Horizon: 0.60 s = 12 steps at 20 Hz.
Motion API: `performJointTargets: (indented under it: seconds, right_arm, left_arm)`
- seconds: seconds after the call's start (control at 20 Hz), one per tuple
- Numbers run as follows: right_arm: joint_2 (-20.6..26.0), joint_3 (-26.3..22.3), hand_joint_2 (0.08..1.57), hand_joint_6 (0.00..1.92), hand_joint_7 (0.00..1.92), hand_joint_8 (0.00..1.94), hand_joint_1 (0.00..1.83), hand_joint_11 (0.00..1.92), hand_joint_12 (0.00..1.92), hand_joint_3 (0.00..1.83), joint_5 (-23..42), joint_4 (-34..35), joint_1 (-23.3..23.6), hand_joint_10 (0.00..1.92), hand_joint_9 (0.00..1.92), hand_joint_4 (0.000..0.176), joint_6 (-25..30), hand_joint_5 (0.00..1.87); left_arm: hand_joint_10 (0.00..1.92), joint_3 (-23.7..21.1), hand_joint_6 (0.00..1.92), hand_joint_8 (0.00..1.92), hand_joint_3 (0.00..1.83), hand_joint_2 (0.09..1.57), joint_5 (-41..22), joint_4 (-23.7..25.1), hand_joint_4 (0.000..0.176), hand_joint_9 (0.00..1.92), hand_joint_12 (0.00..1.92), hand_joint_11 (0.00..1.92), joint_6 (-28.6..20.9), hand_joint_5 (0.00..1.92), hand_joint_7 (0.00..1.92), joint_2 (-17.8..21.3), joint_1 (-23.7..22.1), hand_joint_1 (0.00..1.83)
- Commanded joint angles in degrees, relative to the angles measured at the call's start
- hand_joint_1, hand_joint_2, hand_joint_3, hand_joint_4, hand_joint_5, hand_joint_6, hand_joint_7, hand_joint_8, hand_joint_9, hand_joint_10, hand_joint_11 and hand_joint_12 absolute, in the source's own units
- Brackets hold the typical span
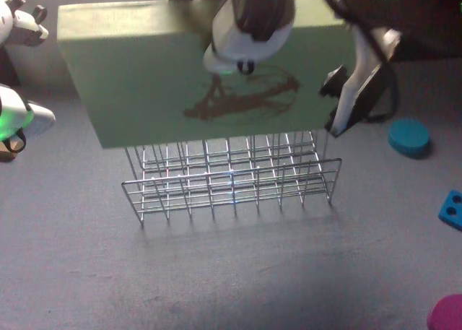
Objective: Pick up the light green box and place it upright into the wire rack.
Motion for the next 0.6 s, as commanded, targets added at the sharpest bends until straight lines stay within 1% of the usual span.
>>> performJointTargets:
  seconds: [0.0,0.15,0.3,0.45,0.55]
  right_arm:
    - [-0.5,0.4,1.17,1.06,0.92,1.16,1.36,0.76,1.53,0.0,2.4,-4.7,0.1,1.45,0.81,0.0,0.4,0.78]
    - [-1.9,1.2,1.17,1.06,0.91,1.16,1.36,0.79,1.53,0.0,2.4,-4.9,-1.8,1.45,0.81,0.0,0.6,0.78]
    - [-2.9,2.3,1.18,1.08,0.9,1.17,1.36,0.77,1.55,0.0,2.3,-5.1,-3.1,1.47,0.8,0.0,1.2,0.76]
    - [-4.1,3.6,1.17,1.07,0.9,1.17,1.36,0.78,1.55,0.0,2.3,-7.4,-4.3,1.46,0.82,0.0,3.1,0.77]
    - [-4.7,4.5,1.17,1.07,0.9,1.17,1.36,0.78,1.54,0.0,2.5,-7.4,-5.0,1.45,0.82,0.0,3.3,0.77]
  left_arm:
    - [0.0,-0.2,0.0,0.0,0.0,1.16,-1.2,5.1,0.105,0.23,0.73,0.0,0.6,0.32,0.22,0.3,-0.7,0.2]
    - [0.0,0.0,0.0,0.0,0.0,1.16,-1.1,4.1,0.104,0.23,0.73,0.0,2.5,0.32,0.22,0.3,-0.7,0.2]
    - [0.0,0.2,0.0,0.0,0.0,1.16,-0.7,4.1,0.104,0.23,0.73,0.0,2.5,0.32,0.23,0.8,-0.7,0.2]
    - [0.0,0.3,0.0,0.0,0.0,1.16,-0.7,4.1,0.104,0.23,0.73,0.0,2.5,0.32,0.23,1.5,-0.7,0.2]
    - [0.0,0.3,0.0,0.0,0.0,1.16,-0.8,4.1,0.105,0.23,0.73,0.0,2.5,0.32,0.23,1.6,-0.7,0.2]
